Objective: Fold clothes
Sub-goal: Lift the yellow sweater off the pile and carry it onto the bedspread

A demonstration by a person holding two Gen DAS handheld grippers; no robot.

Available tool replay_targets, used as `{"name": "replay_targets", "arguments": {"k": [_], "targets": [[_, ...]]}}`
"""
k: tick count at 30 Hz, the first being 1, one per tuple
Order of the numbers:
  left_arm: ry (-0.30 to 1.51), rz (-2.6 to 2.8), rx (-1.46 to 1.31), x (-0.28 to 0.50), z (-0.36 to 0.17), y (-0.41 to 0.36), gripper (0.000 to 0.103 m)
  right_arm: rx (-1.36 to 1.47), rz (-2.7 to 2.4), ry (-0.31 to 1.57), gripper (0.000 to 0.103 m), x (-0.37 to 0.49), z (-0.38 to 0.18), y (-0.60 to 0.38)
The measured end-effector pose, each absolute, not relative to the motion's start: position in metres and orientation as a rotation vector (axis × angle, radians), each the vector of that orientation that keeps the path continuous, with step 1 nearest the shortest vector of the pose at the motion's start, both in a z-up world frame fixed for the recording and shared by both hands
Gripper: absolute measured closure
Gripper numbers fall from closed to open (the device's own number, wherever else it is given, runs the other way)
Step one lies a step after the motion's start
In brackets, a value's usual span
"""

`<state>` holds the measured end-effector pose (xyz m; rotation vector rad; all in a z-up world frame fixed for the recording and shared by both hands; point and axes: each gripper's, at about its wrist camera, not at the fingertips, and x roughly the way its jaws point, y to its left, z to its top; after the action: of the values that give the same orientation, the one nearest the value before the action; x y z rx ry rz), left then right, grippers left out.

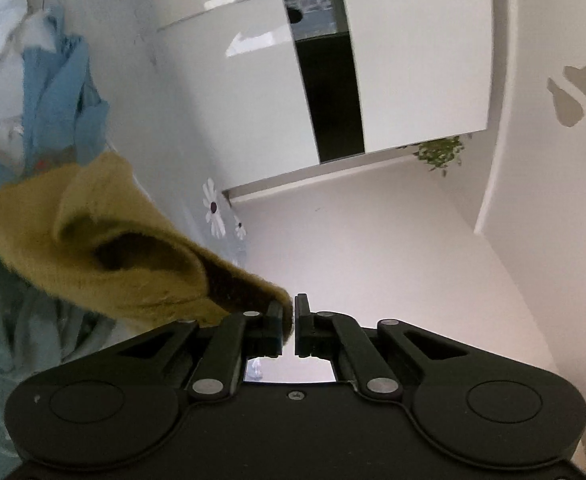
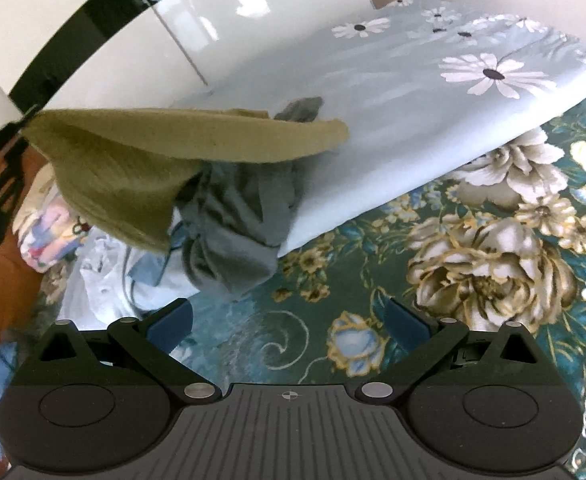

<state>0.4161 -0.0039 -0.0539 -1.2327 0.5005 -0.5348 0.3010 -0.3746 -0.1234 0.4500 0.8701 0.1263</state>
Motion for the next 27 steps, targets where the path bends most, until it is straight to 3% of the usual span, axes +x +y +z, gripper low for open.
{"name": "replay_targets", "arguments": {"k": [13, 20, 27], "targets": [[0.515, -0.519, -1.263, 0.203, -0.031, 0.063, 0.102, 0.4, 0.156, 0.809, 0.0, 0.205, -0.067, -0.339], [0.772, -0.399, -1.158, 0.107, -0.063, 0.078, 0.102, 0.371, 0.165, 0.83, 0.0, 0.159, -0.058, -0.32], [1.001, -0.261, -0.997, 0.081, -0.102, 0.071, 0.099, 0.33, 0.191, 0.833, 0.0, 0.139, -0.044, -0.295]]}}
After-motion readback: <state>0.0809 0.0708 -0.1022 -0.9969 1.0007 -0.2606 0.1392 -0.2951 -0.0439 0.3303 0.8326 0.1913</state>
